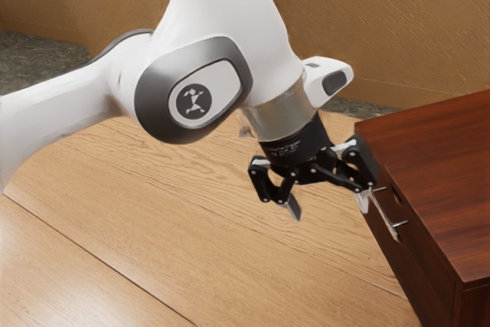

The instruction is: Pull the drawer handle with one arm to open the drawer

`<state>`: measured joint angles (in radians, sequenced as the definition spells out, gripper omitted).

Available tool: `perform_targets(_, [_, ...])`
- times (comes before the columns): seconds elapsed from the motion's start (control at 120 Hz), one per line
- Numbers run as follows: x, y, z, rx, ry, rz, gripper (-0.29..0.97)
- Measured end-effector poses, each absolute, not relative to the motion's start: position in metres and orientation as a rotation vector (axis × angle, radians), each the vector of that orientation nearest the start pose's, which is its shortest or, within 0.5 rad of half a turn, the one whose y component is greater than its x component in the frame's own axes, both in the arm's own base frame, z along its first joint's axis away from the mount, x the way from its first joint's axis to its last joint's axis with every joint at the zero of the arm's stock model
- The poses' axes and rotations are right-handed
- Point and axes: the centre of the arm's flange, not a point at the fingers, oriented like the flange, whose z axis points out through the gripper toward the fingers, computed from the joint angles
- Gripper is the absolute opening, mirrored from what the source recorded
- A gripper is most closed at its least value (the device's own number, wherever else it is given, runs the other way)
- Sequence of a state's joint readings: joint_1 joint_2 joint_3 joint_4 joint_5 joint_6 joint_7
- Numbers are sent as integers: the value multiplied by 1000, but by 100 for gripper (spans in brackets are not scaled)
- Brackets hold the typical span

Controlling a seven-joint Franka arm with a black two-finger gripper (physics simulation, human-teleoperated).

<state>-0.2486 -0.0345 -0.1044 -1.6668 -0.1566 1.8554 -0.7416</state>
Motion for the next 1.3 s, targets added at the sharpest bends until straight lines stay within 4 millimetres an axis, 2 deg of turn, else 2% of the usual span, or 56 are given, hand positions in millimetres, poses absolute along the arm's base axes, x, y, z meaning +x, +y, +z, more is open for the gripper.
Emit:
perform_targets(0.3, [551,-197,607,-3319,-874,-246,68])
perform_targets(0.55, [570,-193,589,-3345,-981,-240,58])
perform_targets(0.642, [575,-197,581,-3346,-980,-239,56])
perform_targets(0.833, [582,-220,558,-3354,-926,-217,54])
perform_targets(1.0, [590,-208,561,-3349,-955,-265,53])
perform_targets(1.183, [593,-205,548,-3326,-941,-265,53])
perform_targets(1.3, [585,-203,540,-3304,-914,-263,53])
